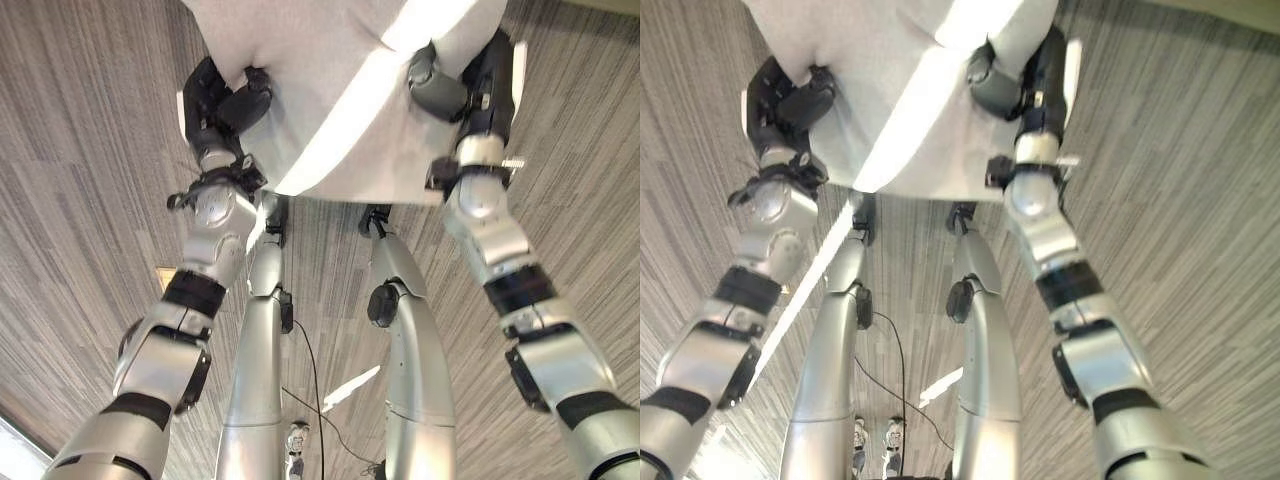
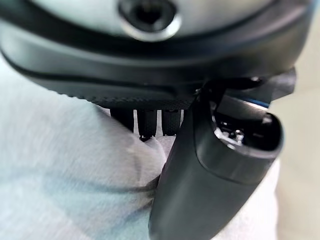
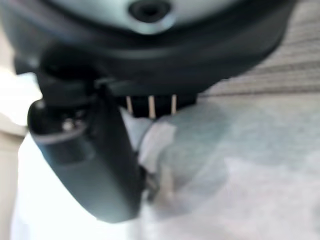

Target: Pick up all the scattered cushions and arrange them neatly on the sofa.

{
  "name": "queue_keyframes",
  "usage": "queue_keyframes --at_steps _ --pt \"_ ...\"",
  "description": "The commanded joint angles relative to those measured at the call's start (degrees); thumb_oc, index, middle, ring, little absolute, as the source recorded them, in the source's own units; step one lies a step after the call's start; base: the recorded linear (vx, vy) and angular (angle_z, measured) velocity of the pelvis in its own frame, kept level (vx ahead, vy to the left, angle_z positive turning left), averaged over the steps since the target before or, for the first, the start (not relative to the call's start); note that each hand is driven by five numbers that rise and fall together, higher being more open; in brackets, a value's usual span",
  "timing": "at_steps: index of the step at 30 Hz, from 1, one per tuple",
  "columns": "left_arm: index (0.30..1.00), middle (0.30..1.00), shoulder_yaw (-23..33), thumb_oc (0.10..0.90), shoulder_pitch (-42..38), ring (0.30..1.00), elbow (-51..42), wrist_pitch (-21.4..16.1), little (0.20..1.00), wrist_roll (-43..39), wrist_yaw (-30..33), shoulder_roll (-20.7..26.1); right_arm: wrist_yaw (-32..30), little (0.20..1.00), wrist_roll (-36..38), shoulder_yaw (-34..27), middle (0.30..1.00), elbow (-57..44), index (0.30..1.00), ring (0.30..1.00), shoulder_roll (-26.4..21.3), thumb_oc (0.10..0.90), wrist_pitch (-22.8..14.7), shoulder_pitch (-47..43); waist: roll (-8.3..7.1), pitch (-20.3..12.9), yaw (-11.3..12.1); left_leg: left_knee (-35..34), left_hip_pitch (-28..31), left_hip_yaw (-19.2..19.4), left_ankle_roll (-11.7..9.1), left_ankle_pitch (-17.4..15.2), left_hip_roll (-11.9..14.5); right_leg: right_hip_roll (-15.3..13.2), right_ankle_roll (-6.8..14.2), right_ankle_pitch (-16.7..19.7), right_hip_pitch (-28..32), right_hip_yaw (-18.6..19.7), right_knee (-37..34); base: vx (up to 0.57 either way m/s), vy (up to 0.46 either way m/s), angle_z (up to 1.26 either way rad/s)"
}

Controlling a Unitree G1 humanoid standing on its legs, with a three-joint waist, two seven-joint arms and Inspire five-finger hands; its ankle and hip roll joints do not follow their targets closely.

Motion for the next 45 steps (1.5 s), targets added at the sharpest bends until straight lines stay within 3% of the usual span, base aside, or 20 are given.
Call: queue_keyframes --at_steps 1,7,9,10,13,15,18,19,21,28,32,35,38,40,42,45 --pt "0.300 0.300 -5.1 0.400 1.6 0.300 -11.2 -8.6 0.300 6.5 -4.8 -10.3 5.4 0.300 -4.3 4.6 0.300 -12.3 0.300 0.300 9.0 0.400 -11.7 1.2 2.24 -11.0 -1.4 -2.7 -0.5 -0.9 -0.9 -2.3 0.3 1.3 8.6 -8.9 2.1 2.1 3.9 -0.05 -0.045 0.03" --pt "0.300 0.300 -6.7 0.400 12.0 0.300 -19.7 -8.3 0.300 10.6 -6.8 -10.2 8.5 0.300 -4.9 3.4 0.300 -21.2 0.300 0.300 8.7 0.400 -13.4 14.3 2.86 -11.5 -1.4 -7.9 8.8 -0.8 -2.1 -1.1 0.4 1.2 8.8 -7.9 11.2 0.9 -1.5 -0.02 -0.013 0.03" --pt "0.300 0.300 -6.8 0.400 17.6 0.300 -23.8 -8.8 0.300 10.5 -9.2 -9.2 10.3 0.300 -3.4 1.6 0.300 -26.1 0.300 0.300 8.8 0.400 -14.6 21.4 3.48 -12.7 -1.3 -11.2 15.6 -0.7 -3.0 -0.4 0.8 1.3 8.9 -7.5 17.4 -0.1 -4.9 0.00 -0.030 0.01" --pt "0.300 0.300 -7.1 0.400 19.2 0.300 -25.0 -9.2 0.300 10.4 -9.8 -8.7 10.8 0.300 -3.2 1.3 0.300 -27.3 0.300 0.300 8.5 0.400 -14.8 23.1 3.40 -12.8 -1.5 -11.5 16.9 -0.5 -2.7 1.1 0.5 1.0 8.4 -5.7 18.7 -0.8 -6.0 -0.06 -0.015 0.01" --pt "0.300 0.300 -7.4 0.400 21.8 0.300 -27.1 -9.6 0.300 10.3 -11.2 -8.1 11.3 0.300 -3.7 0.4 0.300 -29.3 0.300 0.300 7.8 0.400 -15.1 26.5 3.32 -13.9 -1.5 -13.2 21.9 -0.3 -3.0 1.1 0.5 1.2 8.5 -5.5 23.9 -1.4 -8.5 -0.03 -0.010 0.00" --pt "0.300 0.300 -7.7 0.400 24.9 0.300 -27.9 -10.1 0.300 10.2 -12.4 -6.9 11.8 0.300 -4.5 -1.5 0.300 -30.7 0.300 0.300 6.6 0.400 -14.9 30.2 3.08 -15.4 -1.7 -15.5 30.1 0.0 -3.2 0.9 0.9 1.5 8.7 -5.3 32.2 -2.2 -11.7 0.03 -0.049 -0.06" --pt "0.300 0.300 -7.8 0.400 27.8 0.300 -27.4 -10.1 0.300 9.9 -13.2 -5.7 11.8 0.300 -6.7 -2.9 0.300 -30.9 0.300 0.300 5.0 0.400 -14.0 33.6 2.80 -16.6 -2.0 -17.8 38.9 0.7 -3.2 0.6 1.6 2.0 8.8 -5.4 41.3 -2.5 -14.3 0.06 -0.047 -0.13" --pt "0.300 0.300 -7.9 0.400 27.9 0.300 -27.4 -10.1 0.300 9.9 -13.2 -5.7 11.8 0.300 -6.7 -3.0 0.300 -31.0 0.300 0.300 5.0 0.400 -13.9 33.7 2.78 -16.3 -1.9 -17.9 39.3 0.8 -3.2 0.6 1.6 2.1 8.8 -5.4 41.7 -2.5 -14.4 0.14 -0.070 -0.16" --pt "0.300 0.300 -7.0 0.400 31.9 0.300 -27.4 -9.5 0.300 9.2 -15.0 -3.8 12.1 0.300 -9.5 -5.3 0.300 -31.5 0.300 0.300 3.2 0.400 -12.4 37.5 2.85 -18.4 -2.3 -20.1 47.1 2.0 -3.3 0.3 2.3 3.0 8.9 -5.8 49.7 -2.3 -16.6 0.20 -0.075 -0.13" --pt "0.300 0.300 -3.7 0.400 40.6 0.300 -27.1 -7.8 0.300 12.5 -16.3 0.1 13.4 0.300 -14.3 -10.6 0.300 -31.7 0.300 0.300 0.2 0.400 -9.8 44.5 2.75 -24.1 -3.2 -21.7 60.2 4.6 -3.8 -1.4 5.0 5.1 8.6 -7.2 63.8 -0.7 -21.1 0.17 -0.068 -0.12" --pt "0.300 0.300 -2.7 0.400 40.8 0.300 -26.1 -7.0 0.300 13.8 -15.3 0.1 13.0 0.300 -15.7 -12.0 0.300 -30.2 0.300 0.300 -0.8 0.400 -8.7 45.1 2.01 -25.7 -3.1 -18.7 63.0 5.2 -3.5 -3.6 5.3 5.7 8.1 -8.1 69.0 0.0 -22.9 0.11 -0.083 -0.12" --pt "0.300 0.300 -2.5 0.400 40.8 0.300 -25.3 -6.6 0.300 13.9 -14.8 -0.4 12.3 0.300 -16.2 -13.6 0.300 -29.2 0.300 0.300 -1.1 0.400 -7.8 46.0 1.31 -25.3 -3.2 -11.3 61.5 5.9 -3.8 -3.0 5.6 5.3 7.4 -8.5 72.5 0.0 -23.8 0.06 -0.034 0.01" --pt "0.300 0.300 -2.9 0.400 41.4 0.300 -24.7 -5.8 0.300 13.9 -15.3 -0.8 12.7 0.300 -15.7 -14.2 0.300 -28.9 0.300 0.300 -0.5 0.400 -7.5 46.7 1.07 -25.8 -3.2 -13.3 61.3 7.6 -2.7 -4.0 4.8 4.9 7.7 -8.7 73.8 -0.8 -24.4 0.07 0.026 0.10" --pt "0.300 0.300 -3.5 0.400 41.8 0.300 -24.1 -4.8 0.300 14.3 -15.3 -1.2 12.6 0.300 -15.2 -14.3 0.300 -28.3 0.300 0.300 0.2 0.400 -7.3 47.1 0.98 -26.3 -3.0 -16.4 60.5 8.5 -2.1 -3.0 4.0 5.1 8.0 -8.9 74.5 -0.7 -24.9 0.13 0.062 0.14" --pt "0.300 0.300 -3.7 0.400 42.0 0.300 -24.2 -4.1 0.300 14.7 -15.3 -1.4 12.0 0.300 -14.7 -14.3 0.300 -27.7 0.300 0.300 0.8 0.400 -7.0 47.0 0.71 -25.9 -2.4 -16.4 57.4 8.2 -2.2 -1.5 2.8 5.5 7.9 -9.4 75.1 0.1 -24.8 0.11 0.059 0.22" --pt "0.300 0.300 -3.2 0.400 43.9 0.300 -24.4 -4.0 0.300 15.5 -15.7 -1.5 12.4 0.300 -15.1 -14.0 0.300 -27.8 0.300 0.300 1.4 0.400 -7.0 47.3 0.91 -26.6 -1.9 -19.1 59.3 7.3 -1.5 -1.9 2.5 6.0 8.3 -10.2 75.4 0.9 -24.1 0.16 0.086 -0.08"
